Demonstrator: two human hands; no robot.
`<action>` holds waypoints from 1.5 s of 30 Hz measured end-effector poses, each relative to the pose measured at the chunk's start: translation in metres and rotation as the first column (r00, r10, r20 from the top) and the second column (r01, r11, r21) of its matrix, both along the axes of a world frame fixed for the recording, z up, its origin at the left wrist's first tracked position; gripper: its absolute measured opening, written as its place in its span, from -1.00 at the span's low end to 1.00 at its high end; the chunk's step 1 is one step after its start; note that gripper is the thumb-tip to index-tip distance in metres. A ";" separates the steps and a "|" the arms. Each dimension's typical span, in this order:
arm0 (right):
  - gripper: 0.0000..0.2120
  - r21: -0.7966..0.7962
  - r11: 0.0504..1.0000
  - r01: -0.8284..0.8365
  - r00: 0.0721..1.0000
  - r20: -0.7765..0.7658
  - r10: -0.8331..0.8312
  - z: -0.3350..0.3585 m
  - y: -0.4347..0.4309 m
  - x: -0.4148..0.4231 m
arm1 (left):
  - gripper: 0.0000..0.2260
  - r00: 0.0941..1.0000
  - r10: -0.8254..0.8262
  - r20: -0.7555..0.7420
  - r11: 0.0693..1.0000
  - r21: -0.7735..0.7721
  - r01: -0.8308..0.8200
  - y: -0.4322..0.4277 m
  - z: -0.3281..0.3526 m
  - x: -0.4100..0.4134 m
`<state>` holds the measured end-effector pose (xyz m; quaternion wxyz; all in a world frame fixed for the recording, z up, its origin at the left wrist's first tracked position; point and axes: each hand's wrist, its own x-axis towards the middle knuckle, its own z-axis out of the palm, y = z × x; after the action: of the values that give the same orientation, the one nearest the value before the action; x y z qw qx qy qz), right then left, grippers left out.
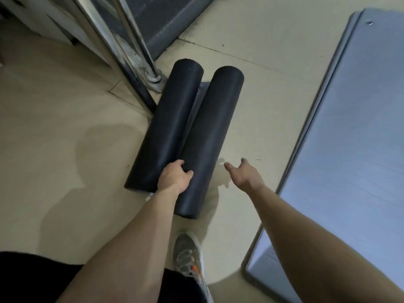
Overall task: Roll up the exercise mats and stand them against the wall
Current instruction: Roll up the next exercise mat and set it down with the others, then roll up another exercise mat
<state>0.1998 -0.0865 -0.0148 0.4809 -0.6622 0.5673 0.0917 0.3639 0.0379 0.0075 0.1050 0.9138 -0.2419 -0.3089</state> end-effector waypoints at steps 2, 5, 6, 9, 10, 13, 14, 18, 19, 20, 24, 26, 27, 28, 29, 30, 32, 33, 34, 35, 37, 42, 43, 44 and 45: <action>-0.30 -0.023 1.000 0.002 1.000 -0.022 -0.002 0.013 -0.002 -0.047 | -0.52 0.999 -0.029 0.029 1.000 0.002 0.029 -0.001 0.013 -0.030; -0.37 -0.055 0.998 0.040 0.997 -0.062 -0.044 0.034 -0.005 -0.128 | -0.54 0.993 -0.121 0.001 0.992 -0.019 0.121 -0.009 0.033 -0.087; -0.40 -0.065 0.995 0.073 0.995 -0.067 -0.078 0.039 -0.005 -0.156 | -0.53 0.987 -0.161 -0.017 0.987 -0.024 0.160 -0.014 0.038 -0.108; -0.42 -0.089 0.979 0.181 0.979 -0.079 -0.188 0.049 0.000 -0.234 | -0.54 0.949 -0.309 -0.057 0.951 -0.034 0.307 -0.027 0.051 -0.173; -0.42 -0.100 0.973 0.208 0.973 -0.082 -0.216 0.051 0.003 -0.257 | -0.54 0.931 -0.362 -0.057 0.932 -0.030 0.360 -0.032 0.053 -0.194; -0.44 -0.130 0.967 0.220 0.962 -0.135 -0.237 0.047 0.019 -0.317 | -0.50 0.840 -0.534 -0.097 0.845 -0.014 0.535 -0.044 0.052 -0.256; -0.46 -0.133 0.971 0.197 0.962 -0.164 -0.218 0.040 0.024 -0.335 | -0.48 0.789 -0.600 -0.133 0.796 -0.006 0.605 -0.047 0.046 -0.276; -0.51 -0.038 0.998 0.053 0.939 -0.337 -0.063 -0.013 0.057 -0.399 | -0.49 0.541 -0.810 -0.225 0.549 0.034 0.835 -0.043 -0.012 -0.345; -0.48 -0.008 1.000 0.019 0.923 -0.385 -0.021 -0.028 0.069 -0.411 | -0.50 0.478 -0.848 -0.228 0.479 0.054 0.876 -0.037 -0.031 -0.360; -0.41 0.023 1.000 -0.003 0.907 -0.421 0.012 -0.043 0.082 -0.422 | -0.49 0.415 -0.880 -0.229 0.409 0.076 0.909 -0.028 -0.050 -0.372; 0.16 0.072 0.980 -0.183 0.828 -0.526 0.193 -0.083 0.136 -0.446 | -0.22 0.161 -0.966 -0.202 0.113 0.233 0.966 0.014 -0.107 -0.396; 0.27 0.012 0.959 -0.285 0.777 -0.583 0.238 -0.094 0.151 -0.450 | -0.15 0.081 -0.984 -0.159 0.031 0.292 0.956 0.026 -0.121 -0.397; 0.27 -0.022 0.950 -0.312 0.765 -0.598 0.237 -0.095 0.153 -0.451 | -0.16 0.055 -0.990 -0.127 0.013 0.314 0.949 0.029 -0.124 -0.397; 0.24 -0.049 0.943 -0.330 0.765 -0.599 0.236 -0.095 0.153 -0.452 | -0.18 0.032 -0.995 -0.094 -0.001 0.328 0.945 0.029 -0.125 -0.398; 0.20 -0.064 0.937 -0.342 0.771 -0.589 0.241 -0.094 0.152 -0.454 | -0.19 0.015 -0.997 -0.074 -0.010 0.336 0.942 0.028 -0.124 -0.399; 0.16 -0.064 0.934 -0.350 0.778 -0.576 0.252 -0.091 0.148 -0.456 | -0.20 0.007 -0.997 -0.071 -0.017 0.335 0.942 0.027 -0.122 -0.400; 0.08 -0.017 0.927 -0.374 0.779 -0.548 0.304 -0.078 0.136 -0.459 | -0.23 0.020 -0.993 -0.114 -0.016 0.306 0.952 0.023 -0.113 -0.398; 0.00 0.030 0.921 -0.387 0.774 -0.532 0.343 -0.068 0.128 -0.459 | -0.26 0.038 -0.987 -0.154 -0.007 0.281 0.960 0.020 -0.105 -0.396; -0.12 0.077 0.914 -0.398 0.766 -0.520 0.378 -0.056 0.119 -0.458 | -0.32 0.057 -0.979 -0.194 0.007 0.248 0.969 0.016 -0.095 -0.394; -0.25 0.117 0.907 -0.405 0.759 -0.510 0.405 -0.043 0.110 -0.457 | -0.42 0.086 -0.968 -0.236 0.035 0.210 0.977 0.011 -0.082 -0.391; -0.44 0.154 0.913 -0.378 0.773 -0.491 0.403 -0.015 0.091 -0.454 | -0.65 0.197 -0.931 -0.307 0.160 0.141 0.977 -0.002 -0.055 -0.381; -0.69 -0.191 0.933 -0.304 0.825 -0.542 0.158 0.036 0.051 -0.463 | -0.94 0.533 -0.804 -0.265 0.564 -0.051 0.824 -0.045 -0.021 -0.357; -0.71 -0.281 0.908 -0.310 0.818 -0.566 0.104 0.036 0.049 -0.462 | -0.92 0.547 -0.818 -0.177 0.567 -0.085 0.820 -0.051 -0.022 -0.355; -0.73 -0.359 0.875 -0.323 0.809 -0.586 0.058 0.032 0.049 -0.460 | -0.91 0.521 -0.853 -0.046 0.523 -0.090 0.848 -0.054 -0.024 -0.355; -0.76 -0.429 0.838 -0.337 0.801 -0.599 0.016 0.023 0.050 -0.456 | -0.92 0.461 -0.881 0.109 0.454 -0.079 0.887 -0.056 -0.029 -0.357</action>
<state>-0.2562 -0.0363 0.0085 0.0813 -0.7591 0.6211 0.1771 0.0072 -0.0183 -0.0216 -0.0203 0.6551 -0.7020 -0.2785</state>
